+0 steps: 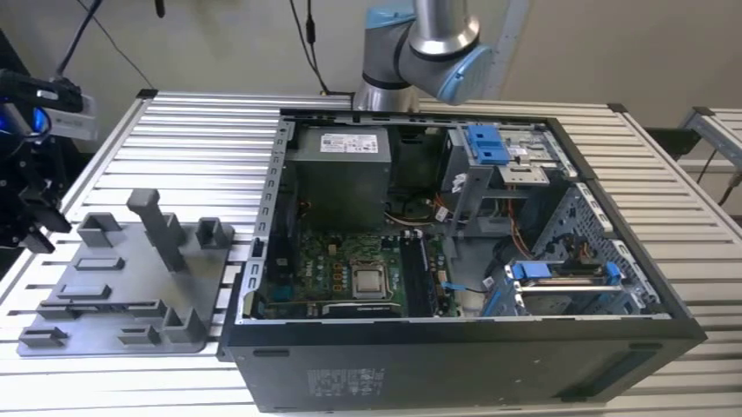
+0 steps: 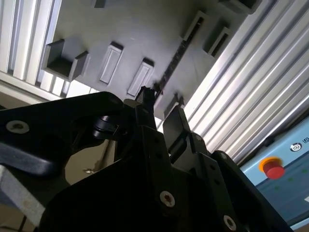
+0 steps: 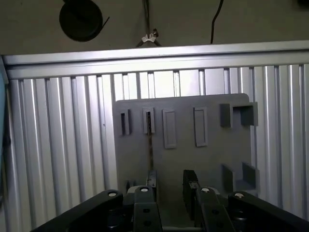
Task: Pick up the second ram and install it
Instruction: 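Pick up the second ram and move it above second insertion slot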
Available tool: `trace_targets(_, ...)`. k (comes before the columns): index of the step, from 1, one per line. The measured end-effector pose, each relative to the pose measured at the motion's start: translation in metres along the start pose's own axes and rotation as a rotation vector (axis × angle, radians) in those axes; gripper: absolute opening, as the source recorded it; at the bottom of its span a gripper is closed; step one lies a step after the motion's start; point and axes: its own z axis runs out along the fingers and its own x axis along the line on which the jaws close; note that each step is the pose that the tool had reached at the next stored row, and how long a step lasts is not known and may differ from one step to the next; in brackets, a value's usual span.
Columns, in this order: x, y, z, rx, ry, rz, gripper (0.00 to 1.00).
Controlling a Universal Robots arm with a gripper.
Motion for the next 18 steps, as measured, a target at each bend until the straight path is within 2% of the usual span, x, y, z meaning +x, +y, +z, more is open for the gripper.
trace_targets(10,0.0002,-0.0001,0.0046,-0.0007,0.0000,0.000,0.36)
trace_targets(18,0.0007,-0.0005,0.0168,0.0026,-0.0002,-0.001,0.36)
